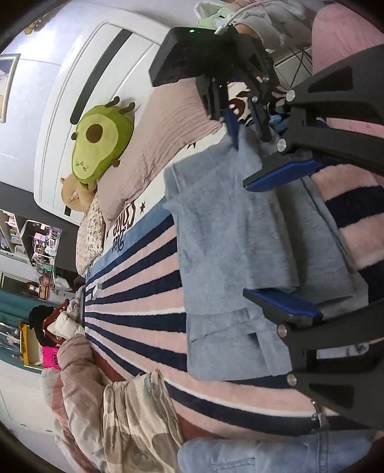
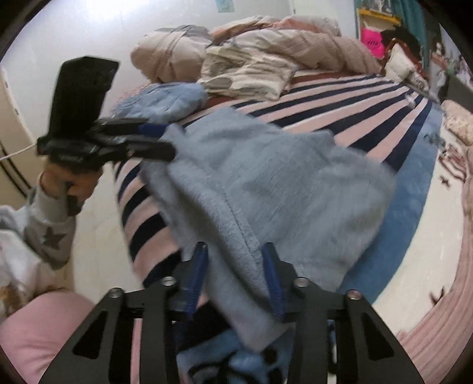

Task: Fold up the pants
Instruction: 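Release the pants with the right tool and press them with the left tool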

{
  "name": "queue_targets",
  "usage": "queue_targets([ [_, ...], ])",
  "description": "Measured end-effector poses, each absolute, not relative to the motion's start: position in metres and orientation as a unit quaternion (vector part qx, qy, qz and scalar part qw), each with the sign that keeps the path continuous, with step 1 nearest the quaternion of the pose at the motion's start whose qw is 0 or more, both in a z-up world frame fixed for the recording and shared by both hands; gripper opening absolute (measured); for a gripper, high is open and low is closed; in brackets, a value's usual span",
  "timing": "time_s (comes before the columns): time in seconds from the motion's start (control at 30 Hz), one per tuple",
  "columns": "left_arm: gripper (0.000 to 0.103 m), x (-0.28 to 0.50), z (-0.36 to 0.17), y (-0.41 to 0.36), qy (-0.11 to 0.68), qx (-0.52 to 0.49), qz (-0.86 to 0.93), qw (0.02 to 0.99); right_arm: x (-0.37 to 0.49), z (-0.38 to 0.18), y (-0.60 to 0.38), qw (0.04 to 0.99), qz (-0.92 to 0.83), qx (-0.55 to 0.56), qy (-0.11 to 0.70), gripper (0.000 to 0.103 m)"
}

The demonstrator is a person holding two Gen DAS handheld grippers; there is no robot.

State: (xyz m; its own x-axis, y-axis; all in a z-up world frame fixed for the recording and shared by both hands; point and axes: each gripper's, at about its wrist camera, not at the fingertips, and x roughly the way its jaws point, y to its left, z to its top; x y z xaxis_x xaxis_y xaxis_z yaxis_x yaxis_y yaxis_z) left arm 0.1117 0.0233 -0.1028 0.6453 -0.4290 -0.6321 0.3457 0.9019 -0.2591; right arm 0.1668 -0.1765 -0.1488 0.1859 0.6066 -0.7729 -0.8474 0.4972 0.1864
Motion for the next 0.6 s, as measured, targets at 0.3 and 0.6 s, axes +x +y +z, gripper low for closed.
queue_targets([
  [0.3, 0.061, 0.107, -0.098, 0.015, 0.348, -0.067, -0.239, 0.904, 0.145, -0.153, -0.175, 0.737, 0.496, -0.155, 0.432, 0.030],
  [0.6, 0.014, 0.099, -0.119, 0.000, 0.392, -0.018, -0.247, 0.886, 0.141, -0.149, -0.181, 0.745, 0.487, -0.130, 0.437, 0.032],
])
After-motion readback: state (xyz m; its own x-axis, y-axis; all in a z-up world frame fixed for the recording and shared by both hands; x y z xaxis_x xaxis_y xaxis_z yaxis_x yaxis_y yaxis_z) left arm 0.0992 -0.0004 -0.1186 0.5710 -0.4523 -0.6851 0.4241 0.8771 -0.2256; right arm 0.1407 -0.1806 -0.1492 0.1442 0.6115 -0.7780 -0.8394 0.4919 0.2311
